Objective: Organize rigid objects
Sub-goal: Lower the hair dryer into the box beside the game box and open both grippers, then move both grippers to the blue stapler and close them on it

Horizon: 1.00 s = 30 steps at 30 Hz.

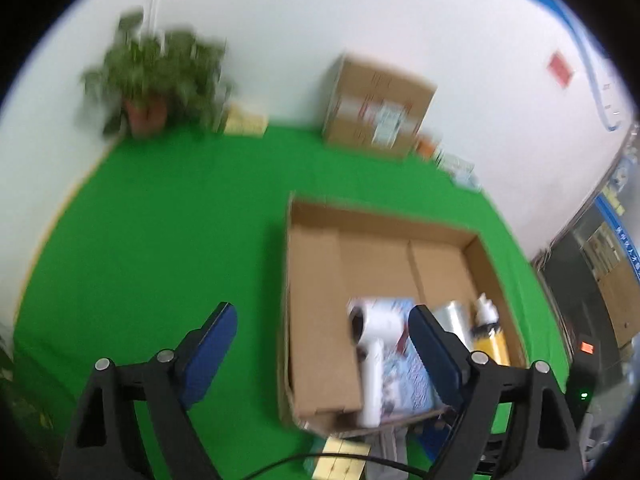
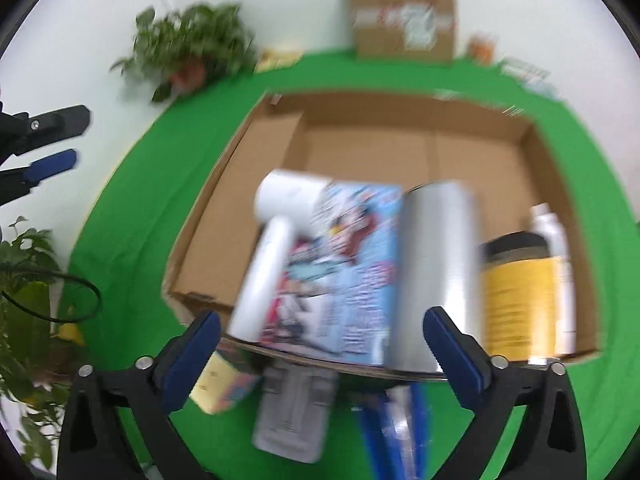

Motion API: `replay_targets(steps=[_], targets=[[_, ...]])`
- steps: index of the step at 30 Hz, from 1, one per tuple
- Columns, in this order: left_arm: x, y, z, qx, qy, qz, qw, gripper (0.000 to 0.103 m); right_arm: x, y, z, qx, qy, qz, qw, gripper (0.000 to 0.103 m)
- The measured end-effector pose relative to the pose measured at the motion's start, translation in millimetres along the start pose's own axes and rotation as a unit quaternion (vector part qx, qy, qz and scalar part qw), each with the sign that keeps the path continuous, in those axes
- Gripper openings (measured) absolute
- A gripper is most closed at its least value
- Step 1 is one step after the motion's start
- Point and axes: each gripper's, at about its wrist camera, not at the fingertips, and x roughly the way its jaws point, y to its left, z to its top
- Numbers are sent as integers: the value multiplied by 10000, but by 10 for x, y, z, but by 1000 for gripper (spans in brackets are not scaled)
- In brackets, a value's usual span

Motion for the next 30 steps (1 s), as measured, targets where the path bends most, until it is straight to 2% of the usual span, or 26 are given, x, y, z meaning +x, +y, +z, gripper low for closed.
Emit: replay_targets(steps=[2,4,5,6,7,8,9,10,11,12,13,15,17,20,22,23,25,27,29,30], targets=[[-57,-104,-48,80,-105,108,9999,88,-157,-134,-54,44,-144,-80,9999,102],[-63,-169,-125,142,-58,215,9997,79,-254,-292,-147,77,-133,-198,9997,102],[-36,-235,-167,229,130,9,9997,33,-288,-320,-177,97,-80,-189,9997,96],[18,-238,-177,276,401,-154,9987,7,-314,-362,-239,111,-16,-166,9998,71],[60,-252,-206,266,641,-206,9974,6,-319,-379,-286,80,55,-183,9998,54],[86,-290,-255,247,755,-222,9966,6,-334,-455,-359,37,163,-253,9995,31],[86,-331,-298,187,779,-210,9966,8,-343,-508,-445,29,255,-258,9993,30],[86,-356,-333,84,810,-190,9965,14,-376,-554,-483,84,264,-147,9995,32],[124,-382,-380,-87,951,-140,9953,44,-395,-605,-549,154,265,-56,9995,50],[151,-394,-415,-183,1077,-97,9940,79,-408,-641,-599,181,262,-73,9995,89],[188,-419,-454,-251,1169,-103,9928,85,-403,-675,-656,210,218,-99,9995,103],[183,-502,-552,-254,1151,-373,9923,85,-424,-782,-819,214,107,-66,9997,102],[246,-586,-635,-270,1423,-545,9880,85,-336,-830,-947,107,385,17,9992,102],[364,-636,-804,-491,1789,-543,9811,85,-184,-896,-1163,23,684,168,9975,102],[388,-648,-886,-695,1880,-553,9781,85,-78,-908,-1300,-71,815,203,9964,102],[384,-650,-940,-795,1916,-552,9767,85,-30,-905,-1343,-88,864,224,9960,100],[392,-672,-1038,-975,2034,-529,9728,85,78,-927,-1450,-91,966,207,9951,89],[395,-708,-1115,-1029,2125,-446,9707,85,187,-936,-1500,-103,1098,185,9937,57],[367,-760,-1176,-994,2182,-345,9702,85,278,-942,-1585,-200,1278,271,9912,36],[361,-800,-1217,-942,2239,-335,9695,85,288,-966,-1648,-269,1285,247,9910,32]])
